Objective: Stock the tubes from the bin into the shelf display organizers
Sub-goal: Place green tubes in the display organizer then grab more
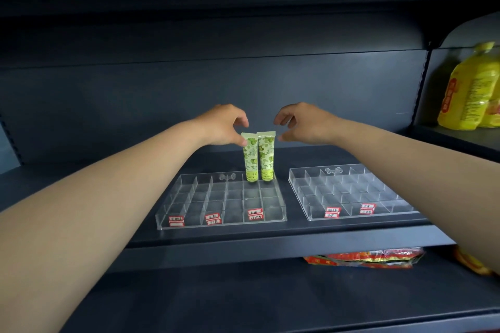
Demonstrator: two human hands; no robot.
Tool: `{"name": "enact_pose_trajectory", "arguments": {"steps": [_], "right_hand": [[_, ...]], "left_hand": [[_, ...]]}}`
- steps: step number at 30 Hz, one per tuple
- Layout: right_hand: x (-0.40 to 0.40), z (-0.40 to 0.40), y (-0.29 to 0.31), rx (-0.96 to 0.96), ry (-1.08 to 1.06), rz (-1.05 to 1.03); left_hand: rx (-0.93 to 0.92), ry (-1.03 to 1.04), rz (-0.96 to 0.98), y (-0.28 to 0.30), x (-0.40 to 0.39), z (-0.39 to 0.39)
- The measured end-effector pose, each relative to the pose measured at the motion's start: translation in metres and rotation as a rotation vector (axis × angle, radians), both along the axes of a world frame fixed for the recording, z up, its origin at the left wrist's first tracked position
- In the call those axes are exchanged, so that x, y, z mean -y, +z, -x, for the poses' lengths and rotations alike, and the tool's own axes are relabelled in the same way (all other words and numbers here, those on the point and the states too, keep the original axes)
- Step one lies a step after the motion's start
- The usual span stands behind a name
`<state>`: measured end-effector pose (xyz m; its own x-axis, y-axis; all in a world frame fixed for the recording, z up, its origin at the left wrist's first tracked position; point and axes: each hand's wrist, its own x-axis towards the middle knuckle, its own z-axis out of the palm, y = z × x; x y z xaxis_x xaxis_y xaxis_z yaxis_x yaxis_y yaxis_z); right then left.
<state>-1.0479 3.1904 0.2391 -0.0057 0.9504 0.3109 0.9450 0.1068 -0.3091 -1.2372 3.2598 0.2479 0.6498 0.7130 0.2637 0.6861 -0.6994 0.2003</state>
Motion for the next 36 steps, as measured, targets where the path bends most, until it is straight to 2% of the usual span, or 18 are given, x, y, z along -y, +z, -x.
{"name": "enact_pose_trajectory", "arguments": {"steps": [5,10,17,20,28,33,36], "right_hand": [[0.032,0.009,0.000,0.116,-0.023,-0.033],[0.080,0.025,-0.020,0.190,0.024,0.007],[0.145,0.048,-0.082,0.307,0.128,-0.091],[0.161,0.052,-0.113,0.292,0.159,-0.090],[0.188,0.064,-0.208,0.181,0.206,0.005],[0.206,0.069,-0.285,0.041,0.148,0.209],[0.217,0.069,-0.333,0.050,0.099,0.371]], "left_hand": [[-0.101,0.037,-0.125,-0.003,0.030,0.013],[-0.181,0.021,-0.108,-0.018,0.071,0.032],[-0.055,-0.099,-0.174,-0.069,0.135,0.061],[-0.028,-0.112,-0.152,-0.098,0.150,0.069],[-0.039,-0.155,0.011,-0.203,0.177,0.080],[-0.190,-0.160,0.266,-0.291,0.195,0.078],[-0.237,-0.153,0.399,-0.339,0.207,0.079]]}}
